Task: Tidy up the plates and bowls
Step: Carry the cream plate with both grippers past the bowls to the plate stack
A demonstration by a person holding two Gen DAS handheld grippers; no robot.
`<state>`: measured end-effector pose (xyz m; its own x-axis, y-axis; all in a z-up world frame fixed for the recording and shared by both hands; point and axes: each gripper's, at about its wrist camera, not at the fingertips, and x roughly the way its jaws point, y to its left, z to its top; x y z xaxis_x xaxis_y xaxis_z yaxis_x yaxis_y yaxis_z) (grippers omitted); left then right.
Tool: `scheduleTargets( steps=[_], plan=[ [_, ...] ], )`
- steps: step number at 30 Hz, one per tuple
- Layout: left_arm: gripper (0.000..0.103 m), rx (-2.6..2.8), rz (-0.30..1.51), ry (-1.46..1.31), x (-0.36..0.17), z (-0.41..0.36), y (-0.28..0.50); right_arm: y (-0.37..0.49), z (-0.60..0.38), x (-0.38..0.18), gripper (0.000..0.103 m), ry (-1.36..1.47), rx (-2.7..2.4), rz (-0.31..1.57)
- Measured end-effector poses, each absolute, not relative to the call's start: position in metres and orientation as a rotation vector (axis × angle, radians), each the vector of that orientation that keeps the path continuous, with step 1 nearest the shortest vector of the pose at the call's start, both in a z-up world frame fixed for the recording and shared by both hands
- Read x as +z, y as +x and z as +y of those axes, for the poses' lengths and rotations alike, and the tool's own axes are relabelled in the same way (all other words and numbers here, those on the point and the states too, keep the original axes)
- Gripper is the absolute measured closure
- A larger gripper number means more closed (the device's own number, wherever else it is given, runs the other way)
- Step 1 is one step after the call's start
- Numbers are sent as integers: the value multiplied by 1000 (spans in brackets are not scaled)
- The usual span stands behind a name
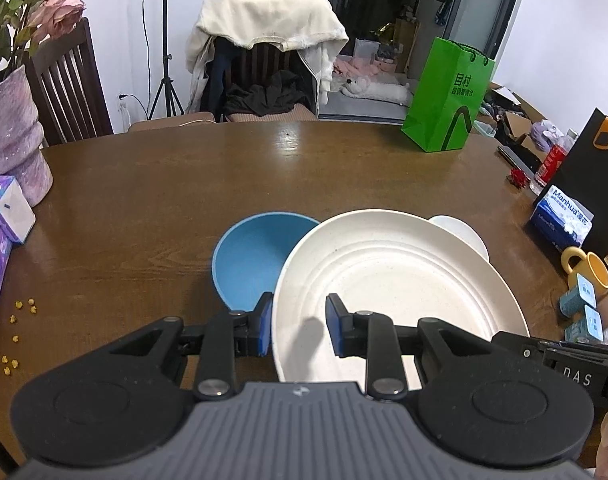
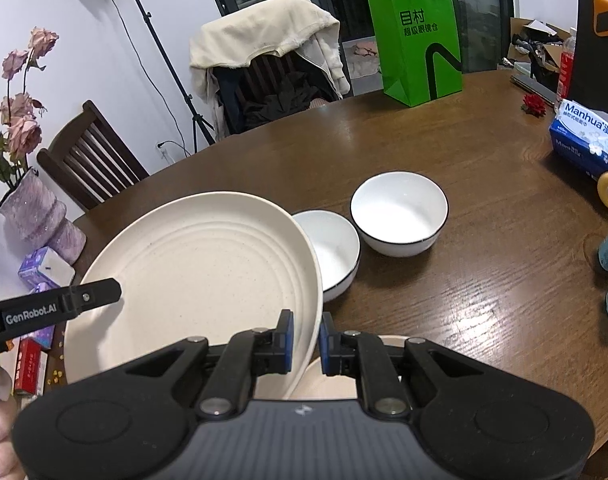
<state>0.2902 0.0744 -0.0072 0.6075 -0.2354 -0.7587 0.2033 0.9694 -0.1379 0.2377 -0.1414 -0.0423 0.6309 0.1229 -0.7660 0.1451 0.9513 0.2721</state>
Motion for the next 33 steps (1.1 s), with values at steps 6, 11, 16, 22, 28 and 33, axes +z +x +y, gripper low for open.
scheduleTargets(
  steps=[6,11,16,22,28,33],
  plan=[
    [75,-261,888,-33,-13,76,282,229,-142,-48,90,329,-16,898],
    [75,-268,895,-32,-18,76,276,222,-143,-53,90,326,-18,903],
    [75,-273,903,-24,-23,75,272,217,-144,-58,90,328,-19,908],
    [75,-278,923,-18,-32,72,267,211,-146,-68,90,326,-20,921],
    [75,-283,943,-13,-41,65,264,205,-149,-76,90,329,-25,937],
    [75,-290,958,-7,-49,59,262,202,-154,-82,90,331,-30,950]
  ],
)
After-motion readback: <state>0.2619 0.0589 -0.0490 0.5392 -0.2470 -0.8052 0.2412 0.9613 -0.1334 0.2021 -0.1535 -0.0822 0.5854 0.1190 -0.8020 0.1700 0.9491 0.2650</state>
